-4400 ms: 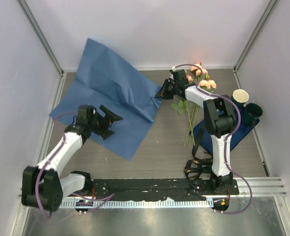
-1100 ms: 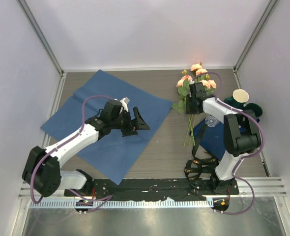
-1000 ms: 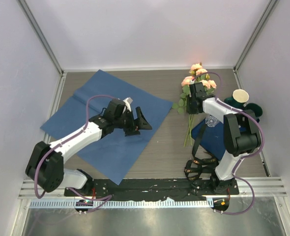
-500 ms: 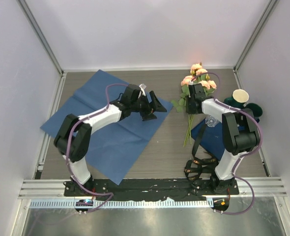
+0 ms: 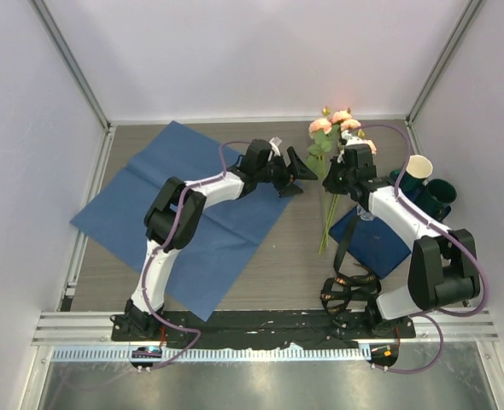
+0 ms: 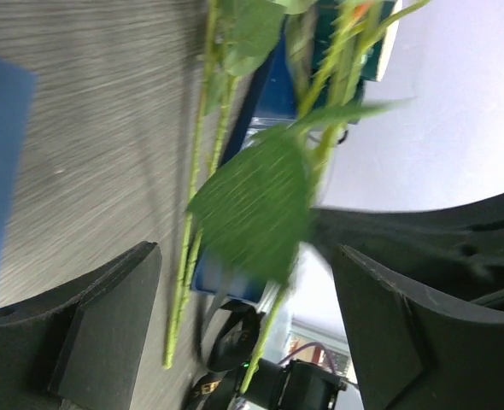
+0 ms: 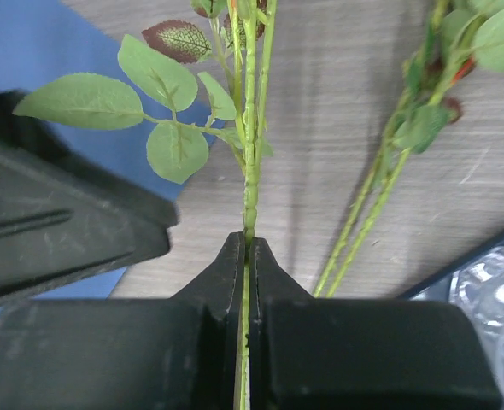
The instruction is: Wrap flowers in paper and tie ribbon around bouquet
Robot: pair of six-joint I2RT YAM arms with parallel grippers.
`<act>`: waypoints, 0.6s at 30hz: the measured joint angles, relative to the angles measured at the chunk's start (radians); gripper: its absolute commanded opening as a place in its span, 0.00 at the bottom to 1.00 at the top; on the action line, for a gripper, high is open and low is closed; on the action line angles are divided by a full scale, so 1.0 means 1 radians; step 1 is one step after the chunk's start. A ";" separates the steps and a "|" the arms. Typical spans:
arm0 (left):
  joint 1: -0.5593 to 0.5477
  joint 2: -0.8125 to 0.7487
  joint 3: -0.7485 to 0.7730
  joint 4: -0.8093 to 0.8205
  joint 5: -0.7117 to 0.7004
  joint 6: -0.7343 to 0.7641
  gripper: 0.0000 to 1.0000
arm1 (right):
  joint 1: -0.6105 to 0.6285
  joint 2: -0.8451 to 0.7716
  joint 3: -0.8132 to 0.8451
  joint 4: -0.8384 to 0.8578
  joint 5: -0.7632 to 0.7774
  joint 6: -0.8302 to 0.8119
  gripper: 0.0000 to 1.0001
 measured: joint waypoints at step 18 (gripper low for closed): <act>-0.020 0.037 0.012 0.138 0.006 -0.078 0.13 | 0.002 -0.073 -0.125 0.095 -0.309 0.093 0.38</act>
